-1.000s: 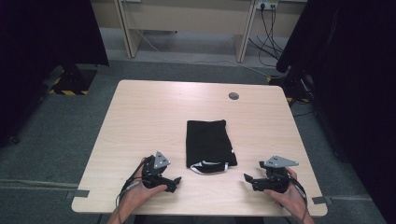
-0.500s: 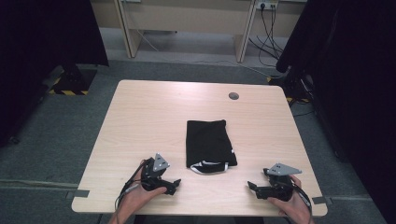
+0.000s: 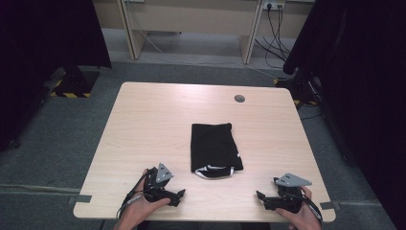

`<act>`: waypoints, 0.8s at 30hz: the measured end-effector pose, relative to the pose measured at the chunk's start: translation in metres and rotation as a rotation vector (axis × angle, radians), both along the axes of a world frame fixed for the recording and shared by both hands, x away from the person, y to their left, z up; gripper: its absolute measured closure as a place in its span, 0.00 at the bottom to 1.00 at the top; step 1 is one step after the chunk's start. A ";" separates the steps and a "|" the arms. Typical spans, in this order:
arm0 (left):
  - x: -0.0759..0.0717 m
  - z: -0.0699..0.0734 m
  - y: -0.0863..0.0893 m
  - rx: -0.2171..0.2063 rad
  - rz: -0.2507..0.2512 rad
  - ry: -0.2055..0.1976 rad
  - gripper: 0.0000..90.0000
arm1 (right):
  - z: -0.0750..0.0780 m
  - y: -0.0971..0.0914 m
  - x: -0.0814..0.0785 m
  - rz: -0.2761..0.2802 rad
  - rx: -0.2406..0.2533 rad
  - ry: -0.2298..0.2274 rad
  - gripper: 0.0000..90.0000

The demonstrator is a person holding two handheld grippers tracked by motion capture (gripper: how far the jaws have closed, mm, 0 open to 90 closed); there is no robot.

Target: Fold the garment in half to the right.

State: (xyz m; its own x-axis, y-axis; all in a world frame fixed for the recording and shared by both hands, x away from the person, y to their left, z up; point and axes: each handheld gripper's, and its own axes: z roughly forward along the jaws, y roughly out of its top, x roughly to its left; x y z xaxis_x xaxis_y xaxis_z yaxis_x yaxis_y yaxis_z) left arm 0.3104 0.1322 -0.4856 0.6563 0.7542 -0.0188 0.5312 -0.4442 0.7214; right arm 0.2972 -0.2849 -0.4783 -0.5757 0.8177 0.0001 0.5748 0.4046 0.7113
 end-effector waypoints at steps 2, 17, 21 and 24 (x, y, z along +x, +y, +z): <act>-0.002 0.000 0.000 0.002 -0.002 0.000 0.00 | 0.000 -0.001 -0.002 0.000 -0.002 0.004 0.17; -0.013 0.000 -0.001 0.000 -0.017 0.000 0.00 | -0.001 -0.006 -0.018 -0.014 0.008 -0.012 0.17; -0.016 0.000 -0.002 0.001 -0.026 -0.001 0.00 | -0.002 -0.007 -0.023 -0.021 0.014 -0.018 0.17; -0.017 0.000 -0.002 -0.001 -0.024 -0.001 0.00 | -0.002 -0.008 -0.025 -0.020 0.014 -0.020 0.17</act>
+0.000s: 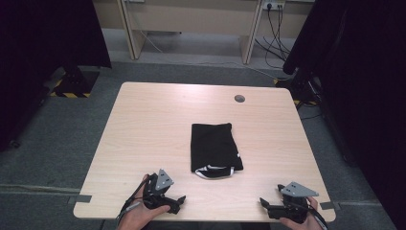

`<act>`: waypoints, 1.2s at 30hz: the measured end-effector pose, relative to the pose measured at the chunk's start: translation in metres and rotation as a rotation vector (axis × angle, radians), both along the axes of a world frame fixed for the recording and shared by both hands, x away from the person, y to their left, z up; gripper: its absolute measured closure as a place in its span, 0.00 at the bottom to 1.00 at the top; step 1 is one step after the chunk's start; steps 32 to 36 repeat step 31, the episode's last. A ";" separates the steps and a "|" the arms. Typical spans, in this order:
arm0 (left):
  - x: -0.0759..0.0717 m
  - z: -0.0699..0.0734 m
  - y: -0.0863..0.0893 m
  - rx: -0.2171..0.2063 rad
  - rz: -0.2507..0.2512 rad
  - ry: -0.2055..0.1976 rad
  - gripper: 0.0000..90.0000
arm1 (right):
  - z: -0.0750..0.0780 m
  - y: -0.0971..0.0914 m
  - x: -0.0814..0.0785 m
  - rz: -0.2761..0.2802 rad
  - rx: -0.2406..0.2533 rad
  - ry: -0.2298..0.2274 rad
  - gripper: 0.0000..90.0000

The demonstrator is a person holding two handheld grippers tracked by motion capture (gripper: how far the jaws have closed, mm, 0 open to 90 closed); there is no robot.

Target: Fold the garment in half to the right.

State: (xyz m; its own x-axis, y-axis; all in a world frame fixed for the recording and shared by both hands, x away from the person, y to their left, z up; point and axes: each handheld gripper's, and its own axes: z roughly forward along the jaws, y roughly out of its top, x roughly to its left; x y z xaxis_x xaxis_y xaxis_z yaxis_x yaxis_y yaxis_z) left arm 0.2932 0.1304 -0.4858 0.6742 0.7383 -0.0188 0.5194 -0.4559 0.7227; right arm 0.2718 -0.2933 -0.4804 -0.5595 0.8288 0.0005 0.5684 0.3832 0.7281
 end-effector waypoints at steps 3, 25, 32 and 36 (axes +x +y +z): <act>-0.002 0.000 0.000 -0.003 -0.001 -0.003 0.00 | 0.000 -0.001 -0.002 -0.003 0.001 -0.001 0.17; -0.003 -0.001 0.000 -0.008 -0.005 -0.007 0.00 | 0.000 -0.001 -0.006 0.000 0.002 -0.003 0.17; -0.003 -0.001 0.000 -0.006 -0.005 -0.005 0.00 | 0.000 -0.001 -0.006 -0.001 0.002 -0.001 0.17; -0.003 -0.001 0.000 -0.006 -0.005 -0.005 0.00 | 0.000 -0.001 -0.006 -0.001 0.002 -0.001 0.17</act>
